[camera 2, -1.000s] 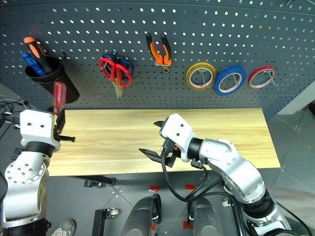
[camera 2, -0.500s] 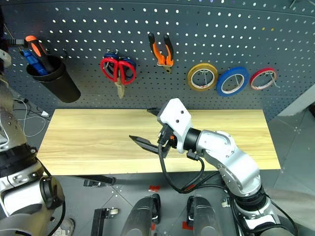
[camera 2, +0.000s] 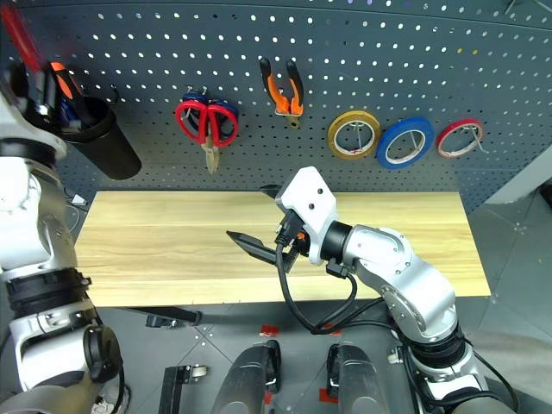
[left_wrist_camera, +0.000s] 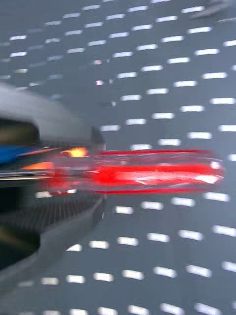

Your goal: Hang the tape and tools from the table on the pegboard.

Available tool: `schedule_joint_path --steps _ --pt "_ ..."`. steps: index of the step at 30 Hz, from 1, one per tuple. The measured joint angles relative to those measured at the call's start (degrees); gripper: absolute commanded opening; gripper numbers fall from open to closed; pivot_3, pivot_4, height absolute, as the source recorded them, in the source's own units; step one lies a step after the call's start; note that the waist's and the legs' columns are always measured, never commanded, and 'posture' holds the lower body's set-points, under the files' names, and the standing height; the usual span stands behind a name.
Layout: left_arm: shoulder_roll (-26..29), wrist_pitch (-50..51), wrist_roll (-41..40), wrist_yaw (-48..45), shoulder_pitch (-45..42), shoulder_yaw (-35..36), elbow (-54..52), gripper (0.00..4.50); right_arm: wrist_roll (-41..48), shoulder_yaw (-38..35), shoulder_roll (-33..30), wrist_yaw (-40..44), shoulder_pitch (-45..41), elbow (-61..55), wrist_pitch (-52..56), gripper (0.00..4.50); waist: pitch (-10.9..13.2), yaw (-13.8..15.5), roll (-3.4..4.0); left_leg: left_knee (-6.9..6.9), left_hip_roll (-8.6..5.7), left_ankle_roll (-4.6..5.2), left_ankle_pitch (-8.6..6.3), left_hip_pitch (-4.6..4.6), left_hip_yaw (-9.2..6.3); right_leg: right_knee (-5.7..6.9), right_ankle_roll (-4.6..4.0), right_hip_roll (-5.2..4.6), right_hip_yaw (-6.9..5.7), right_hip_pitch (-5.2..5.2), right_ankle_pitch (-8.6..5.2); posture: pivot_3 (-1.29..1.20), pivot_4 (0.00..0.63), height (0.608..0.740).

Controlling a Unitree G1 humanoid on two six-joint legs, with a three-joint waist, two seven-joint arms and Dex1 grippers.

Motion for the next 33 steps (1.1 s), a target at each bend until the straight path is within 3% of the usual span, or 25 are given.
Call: schedule_joint_path --steps 4,8,11,15,18,25,33 --pt "-0.49 -0.27 -0.54 1.88 0.13 0.18 -3.23 3.84 0.23 0.00 -0.06 -0.09 0.00 0.00 0.00 4.50 -0.03 -0.12 -0.04 0.00 0.00 0.00 0.00 -0.01 -0.01 -0.02 0.00 0.00 0.00 0.02 0.00 0.01 0.243 0.740" --pt "-1.34 3.16 -0.33 1.40 3.81 -4.10 -13.79 3.84 0.54 -0.26 -0.07 -0.31 0.58 -0.01 -0.52 4.50 -0.07 -0.07 -0.06 -0.01 -0.02 0.00 0.00 0.01 -0.05 -0.04 0.00 -0.01 -0.02 0.09 0.00 0.02 0.239 0.740" --pt "-4.13 12.35 -0.88 1.18 9.86 -8.80 -21.37 3.84 0.77 -0.88 0.11 -0.82 1.52 -0.02 -1.42 4.50 -0.31 -0.13 -0.09 0.00 -0.02 0.00 0.00 0.08 -0.04 -0.02 0.00 -0.01 0.01 0.15 0.00 0.03 0.234 0.740" --pt "-9.44 27.81 -5.12 4.75 14.48 -8.25 -24.13 3.84 0.48 -1.87 -1.87 -0.87 5.36 0.14 -2.94 4.50 -0.35 -0.31 -0.16 0.00 0.02 -0.01 0.02 0.18 -0.09 0.05 0.00 0.04 0.00 0.22 0.00 0.04 0.226 0.740" --pt "-9.14 34.48 -6.05 4.53 18.84 -8.32 -26.36 3.84 -1.93 -1.93 -2.01 -2.01 10.03 3.10 -6.45 4.50 -0.48 -0.31 -0.24 -0.04 0.02 -0.05 0.04 0.22 -0.08 0.05 0.00 0.05 0.02 0.23 0.00 0.05 0.215 0.740" --pt "-7.52 31.96 -5.61 -0.41 27.78 -8.48 -25.96 3.84 -13.82 -6.12 4.96 -13.92 16.92 21.89 -25.93 4.50 -2.08 0.17 -0.26 -0.05 -0.01 -0.08 0.05 0.26 -0.02 0.03 -0.01 0.03 0.04 0.27 0.00 0.07 0.163 0.740" --pt "-11.17 22.90 -3.85 -0.81 31.52 -8.53 -17.08 3.84 -19.14 -13.80 3.03 -17.56 21.12 40.34 -42.21 4.50 -5.37 0.89 -0.16 -0.11 -0.03 -0.06 0.04 0.57 0.07 0.03 -0.06 0.05 0.15 0.50 0.03 0.08 0.098 0.740"
